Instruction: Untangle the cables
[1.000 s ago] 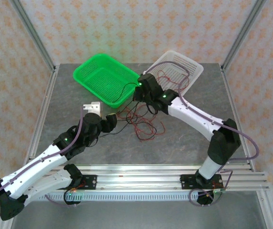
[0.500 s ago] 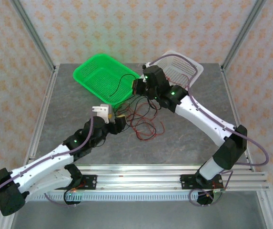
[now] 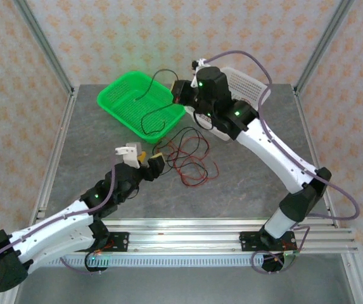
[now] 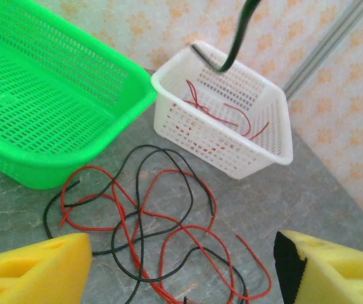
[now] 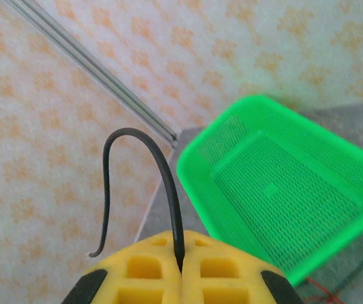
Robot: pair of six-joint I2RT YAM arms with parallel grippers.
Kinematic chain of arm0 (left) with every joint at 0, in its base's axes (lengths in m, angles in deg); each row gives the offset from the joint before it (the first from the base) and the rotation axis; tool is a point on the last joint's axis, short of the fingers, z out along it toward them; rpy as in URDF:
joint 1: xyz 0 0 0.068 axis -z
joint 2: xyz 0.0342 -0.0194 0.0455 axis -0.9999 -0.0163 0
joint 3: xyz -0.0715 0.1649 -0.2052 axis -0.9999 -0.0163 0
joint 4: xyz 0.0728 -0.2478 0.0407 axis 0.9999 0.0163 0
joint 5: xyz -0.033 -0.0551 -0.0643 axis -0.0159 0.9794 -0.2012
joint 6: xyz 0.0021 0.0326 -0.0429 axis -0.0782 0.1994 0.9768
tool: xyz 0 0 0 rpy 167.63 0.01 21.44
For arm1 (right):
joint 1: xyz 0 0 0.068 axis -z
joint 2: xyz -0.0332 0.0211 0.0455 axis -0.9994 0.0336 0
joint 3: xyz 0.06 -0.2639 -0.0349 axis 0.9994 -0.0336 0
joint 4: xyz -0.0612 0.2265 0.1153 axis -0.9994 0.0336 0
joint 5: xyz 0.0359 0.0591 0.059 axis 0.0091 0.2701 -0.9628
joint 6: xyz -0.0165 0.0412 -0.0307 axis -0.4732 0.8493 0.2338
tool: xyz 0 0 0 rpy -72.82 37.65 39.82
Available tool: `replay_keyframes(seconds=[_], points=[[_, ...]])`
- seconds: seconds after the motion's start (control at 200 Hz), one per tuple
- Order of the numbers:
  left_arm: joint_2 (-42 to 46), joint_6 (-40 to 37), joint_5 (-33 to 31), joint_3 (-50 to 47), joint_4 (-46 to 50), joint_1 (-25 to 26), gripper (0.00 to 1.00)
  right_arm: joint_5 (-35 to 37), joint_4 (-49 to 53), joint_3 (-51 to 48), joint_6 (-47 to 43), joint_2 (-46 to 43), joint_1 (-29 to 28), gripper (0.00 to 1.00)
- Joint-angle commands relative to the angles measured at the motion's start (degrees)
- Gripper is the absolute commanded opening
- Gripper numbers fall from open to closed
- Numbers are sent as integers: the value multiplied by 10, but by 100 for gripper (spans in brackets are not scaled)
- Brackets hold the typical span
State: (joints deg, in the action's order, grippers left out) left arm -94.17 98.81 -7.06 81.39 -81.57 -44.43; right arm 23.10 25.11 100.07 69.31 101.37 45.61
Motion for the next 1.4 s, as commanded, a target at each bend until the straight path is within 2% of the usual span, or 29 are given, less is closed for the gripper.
replay_keyframes(seconds=[0.0, 0.105, 0.305, 0.445, 0.611, 0.931, 1.221, 1.396], points=[[43, 67, -30, -20, 40, 4, 84, 28, -15, 57, -27, 54, -2, 0], [82, 91, -32, -29, 72, 4, 99, 45, -25, 122, -52, 110, -2, 0], [149, 116, -22, -44, 94, 3, 99, 64, -39, 248, -118, 233, -2, 0], [193, 129, -16, -61, 84, 2, 99, 88, -67, 297, -181, 306, -2, 0], [219, 125, -14, -51, 105, 0, 99, 129, -125, 306, -225, 370, 2, 0], [213, 123, -21, -11, 146, 0, 95, 119, -191, 333, -242, 477, 21, 0], [203, 132, -43, 19, 187, -1, 95, 107, -173, 346, -242, 540, 23, 0], [180, 148, -65, 65, 252, -1, 94, 118, -159, 351, -227, 565, 25, 0]])
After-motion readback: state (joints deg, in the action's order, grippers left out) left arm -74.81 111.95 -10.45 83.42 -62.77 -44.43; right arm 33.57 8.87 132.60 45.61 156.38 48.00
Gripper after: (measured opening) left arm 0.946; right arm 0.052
